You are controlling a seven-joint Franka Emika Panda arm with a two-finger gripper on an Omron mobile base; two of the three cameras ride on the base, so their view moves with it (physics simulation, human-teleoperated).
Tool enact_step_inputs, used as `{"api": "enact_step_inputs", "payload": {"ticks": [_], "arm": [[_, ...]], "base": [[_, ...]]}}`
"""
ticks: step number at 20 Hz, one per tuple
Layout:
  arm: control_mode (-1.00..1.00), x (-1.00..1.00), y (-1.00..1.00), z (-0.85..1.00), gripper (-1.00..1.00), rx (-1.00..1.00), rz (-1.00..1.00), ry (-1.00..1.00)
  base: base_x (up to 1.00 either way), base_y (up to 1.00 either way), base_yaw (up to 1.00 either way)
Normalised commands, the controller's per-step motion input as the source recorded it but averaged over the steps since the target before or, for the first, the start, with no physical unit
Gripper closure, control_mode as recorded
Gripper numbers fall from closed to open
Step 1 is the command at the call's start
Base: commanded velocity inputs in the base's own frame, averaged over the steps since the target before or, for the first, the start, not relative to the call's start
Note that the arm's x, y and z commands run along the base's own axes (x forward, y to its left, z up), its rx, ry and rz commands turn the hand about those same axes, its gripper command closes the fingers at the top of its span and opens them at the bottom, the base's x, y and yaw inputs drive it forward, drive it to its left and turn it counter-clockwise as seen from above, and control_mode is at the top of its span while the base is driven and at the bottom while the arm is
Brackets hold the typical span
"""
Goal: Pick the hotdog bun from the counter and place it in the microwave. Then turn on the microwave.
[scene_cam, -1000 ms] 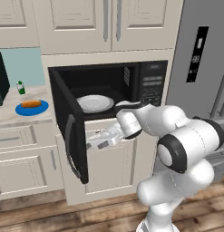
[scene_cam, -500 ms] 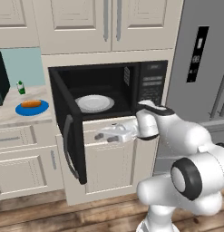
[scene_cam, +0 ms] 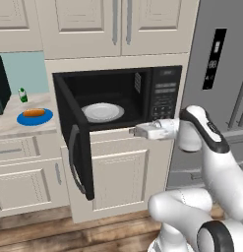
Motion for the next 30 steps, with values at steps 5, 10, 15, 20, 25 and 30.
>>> {"api": "enact_step_inputs", "payload": {"ticks": [5, 10, 15, 20, 25, 30], "arm": [[-1.00, 0.22, -0.22, 0.44, -1.00, -0.44, -0.40, -0.05], [-1.00, 0.03, -0.23, 0.09, -1.00, -0.53, -0.34, -0.02], [-1.00, 0.00, -0.40, 0.00, -1.00, -0.40, -0.33, 0.07], [-1.00, 0.00, -0.23, 0.00, -1.00, -0.21, -0.27, 0.19], [-1.00, 0.00, -0.04, -0.01, -1.00, -0.01, -0.18, 0.23], [-1.00, -0.11, -0.04, -0.18, -1.00, 0.00, -0.11, 0.17]], "base": [[0.00, 0.00, 0.00], [0.00, 0.00, 0.00], [0.00, 0.00, 0.00], [0.00, 0.00, 0.00], [0.00, 0.00, 0.00], [0.00, 0.00, 0.00]]}}
